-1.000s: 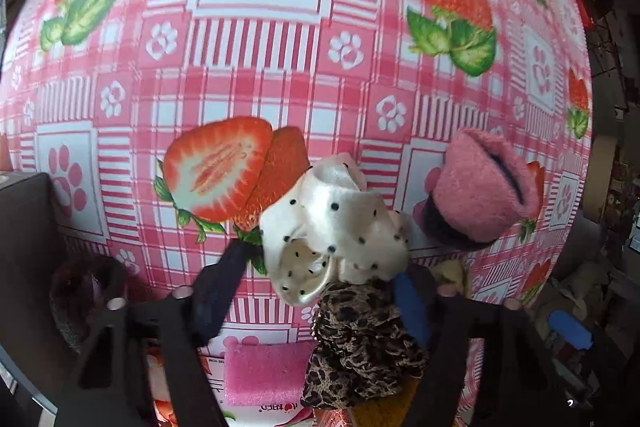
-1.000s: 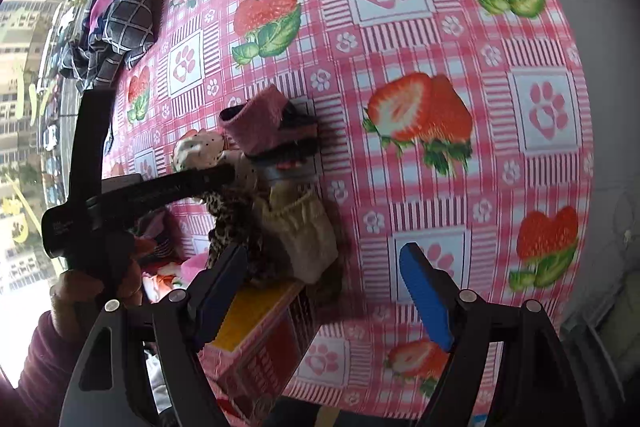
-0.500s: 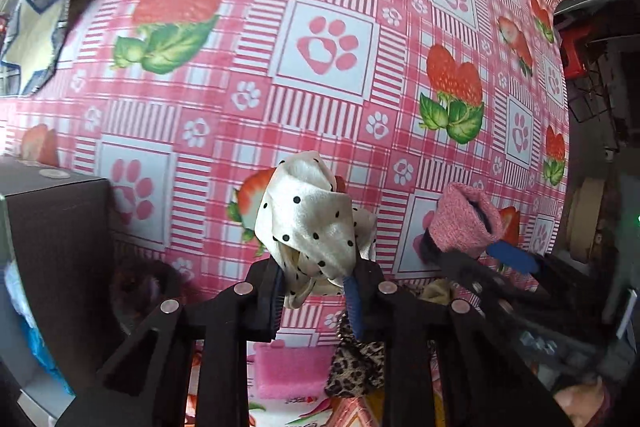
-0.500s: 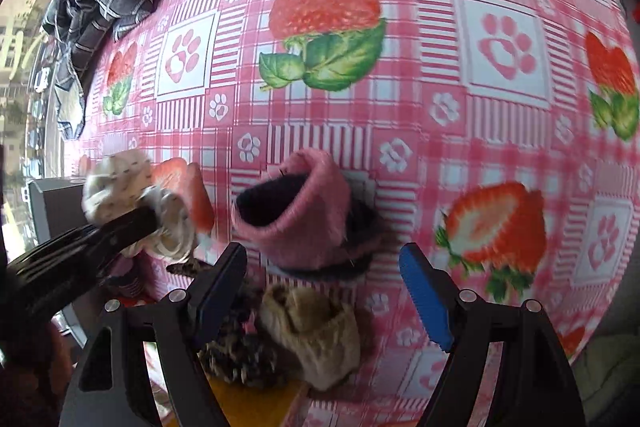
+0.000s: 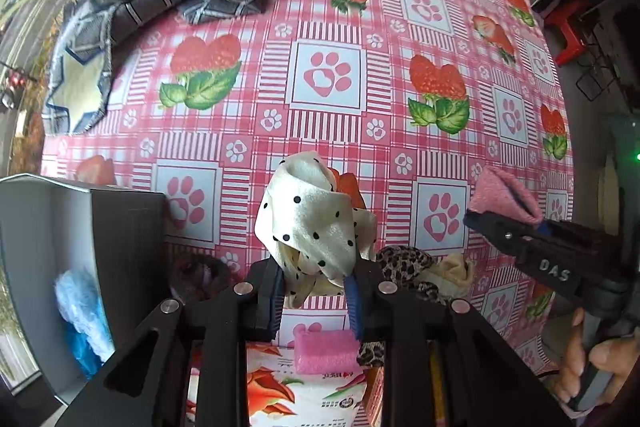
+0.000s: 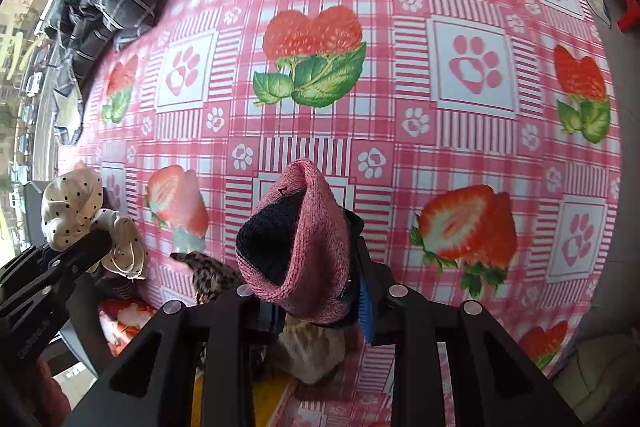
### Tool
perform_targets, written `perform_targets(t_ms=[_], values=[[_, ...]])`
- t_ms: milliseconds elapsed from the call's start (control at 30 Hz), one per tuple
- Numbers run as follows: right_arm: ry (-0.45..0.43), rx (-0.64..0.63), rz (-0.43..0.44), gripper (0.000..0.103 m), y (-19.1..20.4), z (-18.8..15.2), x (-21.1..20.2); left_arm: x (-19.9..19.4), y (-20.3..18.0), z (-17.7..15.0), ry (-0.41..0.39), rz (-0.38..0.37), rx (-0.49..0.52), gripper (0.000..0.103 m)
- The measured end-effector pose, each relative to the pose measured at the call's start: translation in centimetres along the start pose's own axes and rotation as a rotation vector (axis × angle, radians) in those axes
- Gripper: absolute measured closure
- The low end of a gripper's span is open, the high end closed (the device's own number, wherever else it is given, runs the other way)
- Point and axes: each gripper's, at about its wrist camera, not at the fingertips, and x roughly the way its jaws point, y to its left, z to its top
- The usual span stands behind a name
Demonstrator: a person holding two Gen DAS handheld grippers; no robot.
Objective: Organize soft objects
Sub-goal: 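Grasp the white polka-dot cloth with left tool while right tool grasps pink knit hat, then carry the polka-dot cloth and pink knit hat over the white box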
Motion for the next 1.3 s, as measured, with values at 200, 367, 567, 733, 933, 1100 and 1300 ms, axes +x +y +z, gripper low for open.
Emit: perform_targets(t_ms=[200,367,567,733,933,1100,1300], values=[[-0.053,0.026,0.020,0.073,-0.8,-2.1,-4.5,-2.4,-0.4,-1.7,-0.040,0.022,0.050,0.075],[-0.087,0.017,0.025,0.073,-0.1,-4.0,-7.4,-4.3,-0.4,-3.6,-0.057,0.014,0.087,0.075],[-0.112,0.015,0.023,0.073,1.5,-6.8,-9.4,-6.6,0.1,-6.3,-0.068,0.009,0.118,0.075],[-0.134,0.015,0.014,0.073,2.6,-8.3,-10.9,-8.2,0.6,-8.2,-0.081,0.012,0.140,0.075],[-0.154,0.019,0.001,0.073,4.0,-11.1,-12.5,-9.7,1.1,-10.5,-0.091,0.021,0.184,0.075],[-0.157,-0.002,-0.025,0.073,5.0,-13.5,-13.0,-10.4,1.9,-12.2,-0.087,0.010,0.188,0.075],[-0.141,-0.004,-0.032,0.073,6.1,-15.8,-13.0,-11.1,3.1,-13.4,-0.102,0.010,0.185,0.075]])
